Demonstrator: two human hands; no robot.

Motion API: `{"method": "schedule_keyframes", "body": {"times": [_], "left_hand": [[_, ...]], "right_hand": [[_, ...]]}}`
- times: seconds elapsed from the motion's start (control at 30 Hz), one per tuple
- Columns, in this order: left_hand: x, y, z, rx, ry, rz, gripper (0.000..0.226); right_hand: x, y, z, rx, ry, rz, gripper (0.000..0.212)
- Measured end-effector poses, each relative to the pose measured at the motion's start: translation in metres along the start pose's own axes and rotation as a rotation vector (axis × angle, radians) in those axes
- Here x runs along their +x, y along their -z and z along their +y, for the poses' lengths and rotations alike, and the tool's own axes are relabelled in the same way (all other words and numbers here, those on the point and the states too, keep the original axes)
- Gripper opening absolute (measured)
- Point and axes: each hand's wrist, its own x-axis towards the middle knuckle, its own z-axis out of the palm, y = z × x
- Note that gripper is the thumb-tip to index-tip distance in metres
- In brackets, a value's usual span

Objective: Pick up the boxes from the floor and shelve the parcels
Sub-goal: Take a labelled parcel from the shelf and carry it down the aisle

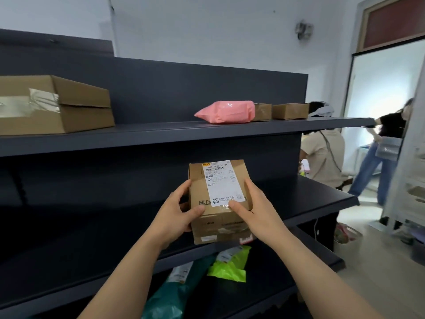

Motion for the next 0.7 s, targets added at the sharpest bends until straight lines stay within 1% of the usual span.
{"method": "schedule_keyframes", "body": {"times": [0.13,0.23,0.37,0.43,0.53,0.7], "left_hand": [[0.009,0.027,-0.003,0.029,0.043,0.051,0.075],[0.015,0.043,-0.008,0.063,0.066,0.085,0.075],[0.02,0.059,-0.014,0.101,0.092,0.122,0.072],[0.022,0.064,-0.015,0.091,0.108,0.137,0.071],[0.026,0.073,-0.018,0.105,0.129,0.181,0.069],[0.03,0.08,-0.023,0.128,0.157,0.247,0.063]], "right_hand": [[0.028,-0.027,-0.004,0.066,0.004,-0.058,0.065],[0.046,-0.048,-0.001,0.069,-0.017,-0.098,0.082],[0.063,-0.072,0.002,0.073,-0.052,-0.14,0.096],[0.071,-0.081,0.002,0.099,-0.053,-0.162,0.093],[0.085,-0.09,0.001,0.125,-0.038,-0.199,0.08],[0.103,-0.102,0.002,0.134,-0.032,-0.266,0.075]]}}
